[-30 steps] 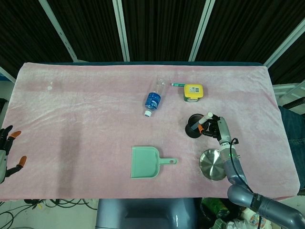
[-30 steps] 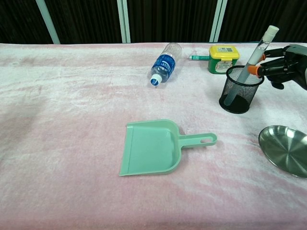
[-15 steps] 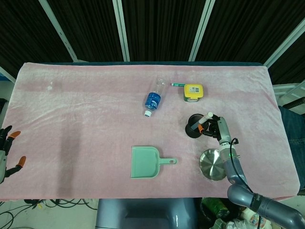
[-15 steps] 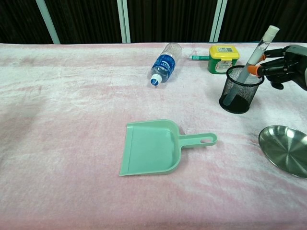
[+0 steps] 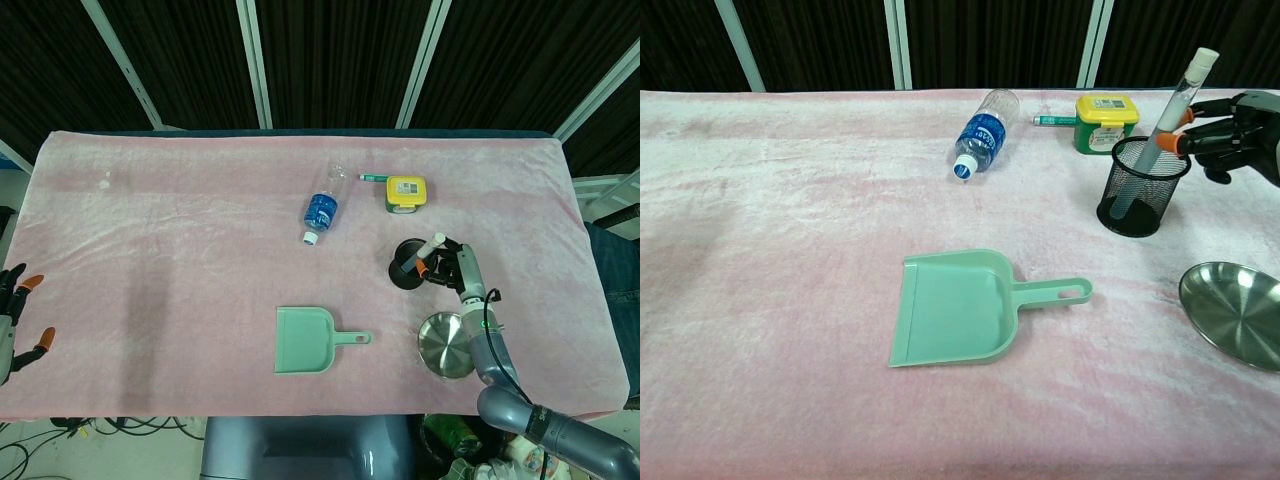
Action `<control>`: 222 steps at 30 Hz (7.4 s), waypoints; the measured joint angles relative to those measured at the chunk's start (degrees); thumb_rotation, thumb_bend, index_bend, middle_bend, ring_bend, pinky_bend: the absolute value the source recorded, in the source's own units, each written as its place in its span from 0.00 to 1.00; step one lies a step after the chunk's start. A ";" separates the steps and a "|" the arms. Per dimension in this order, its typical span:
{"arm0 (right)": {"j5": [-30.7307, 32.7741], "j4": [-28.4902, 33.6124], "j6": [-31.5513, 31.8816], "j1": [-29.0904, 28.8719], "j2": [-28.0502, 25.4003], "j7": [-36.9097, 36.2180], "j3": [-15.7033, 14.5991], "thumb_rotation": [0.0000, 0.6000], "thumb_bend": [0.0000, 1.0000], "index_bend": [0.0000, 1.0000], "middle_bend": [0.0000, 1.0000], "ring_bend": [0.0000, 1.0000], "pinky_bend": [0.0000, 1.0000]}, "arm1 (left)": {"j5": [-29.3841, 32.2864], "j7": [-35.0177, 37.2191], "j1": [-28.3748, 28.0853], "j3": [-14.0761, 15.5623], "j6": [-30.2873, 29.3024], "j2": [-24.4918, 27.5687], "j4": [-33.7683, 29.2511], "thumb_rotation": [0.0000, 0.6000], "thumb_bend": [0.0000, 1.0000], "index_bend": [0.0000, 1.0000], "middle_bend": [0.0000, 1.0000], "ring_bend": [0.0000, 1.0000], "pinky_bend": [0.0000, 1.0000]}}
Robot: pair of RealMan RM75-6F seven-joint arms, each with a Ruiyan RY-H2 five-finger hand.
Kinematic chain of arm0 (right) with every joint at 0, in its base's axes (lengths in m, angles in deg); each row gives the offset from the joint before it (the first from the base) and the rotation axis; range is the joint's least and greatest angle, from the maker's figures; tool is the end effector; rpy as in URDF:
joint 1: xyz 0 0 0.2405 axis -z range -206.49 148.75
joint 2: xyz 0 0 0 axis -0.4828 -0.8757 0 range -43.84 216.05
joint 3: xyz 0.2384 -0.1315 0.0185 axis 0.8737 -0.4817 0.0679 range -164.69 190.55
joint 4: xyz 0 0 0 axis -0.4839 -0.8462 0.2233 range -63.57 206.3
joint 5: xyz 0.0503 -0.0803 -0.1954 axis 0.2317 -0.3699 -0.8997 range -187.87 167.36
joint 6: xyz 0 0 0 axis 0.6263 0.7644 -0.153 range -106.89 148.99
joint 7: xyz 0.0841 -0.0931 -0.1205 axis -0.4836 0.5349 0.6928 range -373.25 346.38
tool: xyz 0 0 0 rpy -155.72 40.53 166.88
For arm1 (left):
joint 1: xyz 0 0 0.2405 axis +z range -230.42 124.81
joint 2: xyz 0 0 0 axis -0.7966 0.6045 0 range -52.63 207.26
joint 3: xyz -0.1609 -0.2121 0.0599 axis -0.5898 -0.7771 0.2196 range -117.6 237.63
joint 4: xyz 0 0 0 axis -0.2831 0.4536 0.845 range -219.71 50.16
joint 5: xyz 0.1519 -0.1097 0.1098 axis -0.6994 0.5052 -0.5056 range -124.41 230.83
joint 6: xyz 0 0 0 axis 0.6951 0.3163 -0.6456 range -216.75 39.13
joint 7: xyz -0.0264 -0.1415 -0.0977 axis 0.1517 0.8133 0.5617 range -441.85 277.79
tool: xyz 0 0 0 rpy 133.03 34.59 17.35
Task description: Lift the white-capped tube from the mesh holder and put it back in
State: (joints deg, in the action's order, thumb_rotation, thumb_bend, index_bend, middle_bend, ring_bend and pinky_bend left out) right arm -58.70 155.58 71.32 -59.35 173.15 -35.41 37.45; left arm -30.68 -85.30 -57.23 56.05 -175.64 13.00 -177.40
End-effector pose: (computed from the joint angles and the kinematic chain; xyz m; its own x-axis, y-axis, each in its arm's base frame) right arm -0.2372 -0.3984 0.0136 -0.5530 -0.1574 0.8182 -0.8250 0.2408 -0.5113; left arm -0.3308 0.2142 0.1686 0.4361 -0.0421 0.8989 0.8998 0.0344 -0.4349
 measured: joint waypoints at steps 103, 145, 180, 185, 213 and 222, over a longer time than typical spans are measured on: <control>-35.72 22.46 2.13 1.49 -18.91 -57.86 8.87 1.00 0.35 0.62 0.71 0.86 0.85 | -0.84 1.58 1.39 0.17 -1.78 0.73 -0.38 1.00 0.32 0.16 0.02 0.00 0.00; -25.84 22.87 2.12 -1.82 -13.82 -24.99 3.89 1.00 0.35 0.64 0.71 0.85 0.85 | -0.88 1.93 1.45 0.08 -1.80 0.94 -0.28 1.00 0.32 0.16 0.02 0.00 0.00; -26.38 16.30 11.38 -3.44 -10.31 14.99 -0.49 1.00 0.35 0.69 0.71 0.86 0.85 | -0.38 1.47 1.45 -0.04 -1.54 0.94 -0.36 1.00 0.32 0.16 0.02 0.00 0.00; -24.39 14.14 19.34 -4.49 -6.34 33.67 -1.83 1.00 0.35 0.69 0.71 0.86 0.85 | -0.37 1.37 1.41 -0.04 -1.46 0.93 -0.36 1.00 0.32 0.16 0.02 0.00 0.00; -10.47 12.64 5.86 -5.29 -10.76 10.87 -0.50 1.00 0.35 0.69 0.71 0.86 0.86 | 0.01 1.11 1.30 -0.19 -1.21 0.93 -0.34 1.00 0.32 0.16 0.02 0.00 0.00; -9.19 11.82 1.89 -5.63 -13.56 9.87 -1.83 1.00 0.35 0.69 0.71 0.86 0.86 | -0.02 0.58 1.26 -0.17 -1.23 0.73 -0.35 1.00 0.32 0.16 0.02 0.00 0.00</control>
State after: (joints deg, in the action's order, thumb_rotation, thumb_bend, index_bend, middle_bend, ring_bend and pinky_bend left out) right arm -67.89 167.40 73.21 -64.98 159.59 -25.54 35.63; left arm -30.70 -84.72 -55.97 55.88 -176.87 13.73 -177.75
